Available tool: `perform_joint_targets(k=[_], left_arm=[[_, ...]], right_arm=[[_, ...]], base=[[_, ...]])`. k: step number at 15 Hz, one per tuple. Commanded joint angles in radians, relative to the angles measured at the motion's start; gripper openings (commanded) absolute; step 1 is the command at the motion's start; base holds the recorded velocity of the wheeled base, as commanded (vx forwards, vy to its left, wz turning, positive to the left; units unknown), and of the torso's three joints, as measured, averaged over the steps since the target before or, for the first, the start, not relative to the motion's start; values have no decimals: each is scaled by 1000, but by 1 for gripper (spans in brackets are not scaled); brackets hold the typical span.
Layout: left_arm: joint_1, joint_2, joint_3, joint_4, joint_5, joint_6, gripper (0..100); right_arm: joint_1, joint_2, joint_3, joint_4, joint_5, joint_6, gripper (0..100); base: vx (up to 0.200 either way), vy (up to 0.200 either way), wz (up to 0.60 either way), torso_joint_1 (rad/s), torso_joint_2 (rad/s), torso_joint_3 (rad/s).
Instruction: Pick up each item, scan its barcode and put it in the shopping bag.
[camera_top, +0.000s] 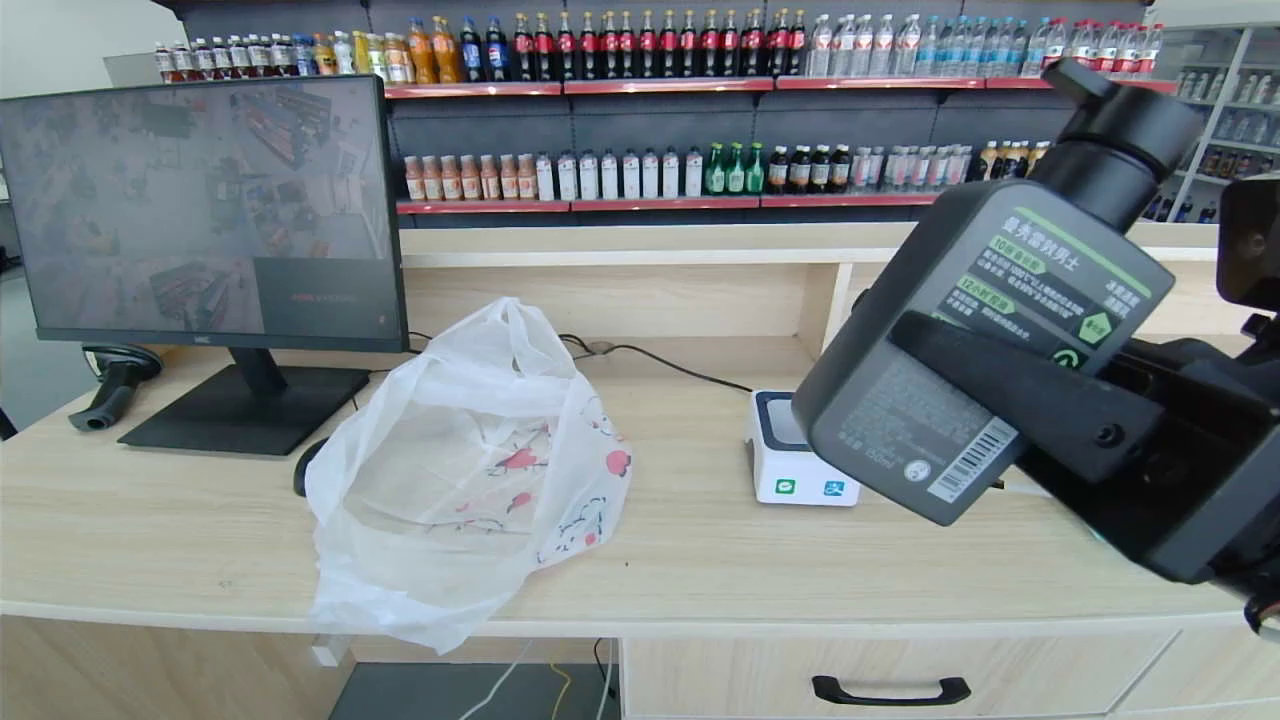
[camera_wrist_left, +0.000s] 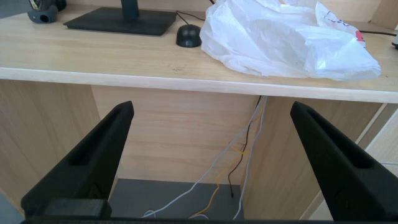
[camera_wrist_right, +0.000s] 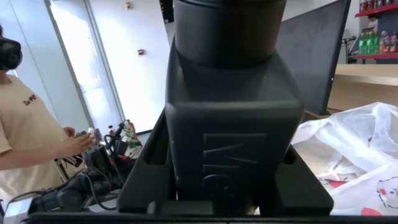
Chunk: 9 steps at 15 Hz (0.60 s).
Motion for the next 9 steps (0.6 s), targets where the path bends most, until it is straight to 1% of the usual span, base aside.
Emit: perform_joint_targets(k=[1, 3, 5, 6, 7, 8, 9], left_arm=[[0, 0, 0, 0, 0, 0, 100], [0, 0, 0, 0, 0, 0, 100], [0, 0, 0, 0, 0, 0, 100], [0, 0, 0, 0, 0, 0, 100], [0, 0, 0, 0, 0, 0, 100], [0, 0, 0, 0, 0, 0, 100], [0, 0, 0, 0, 0, 0, 100]], right_arm=[[7, 0, 22, -1, -1, -31, 0], [7, 4, 30, -1, -10, -90, 0], [-58, 32, 39, -1, -57, -189, 0], [-76, 36, 39, -1, -85, -254, 0], [-79, 36, 41, -1, -103, -274, 0], [-79, 35, 61, -1, -220, -335, 0], [-75, 33, 79, -1, -307, -372, 0]], base=[[0, 0, 0, 0, 0, 0], [0, 0, 0, 0, 0, 0], [0, 0, 0, 0, 0, 0], [0, 0, 0, 0, 0, 0], [0, 0, 0, 0, 0, 0], [0, 0, 0, 0, 0, 0], [0, 0, 0, 0, 0, 0]])
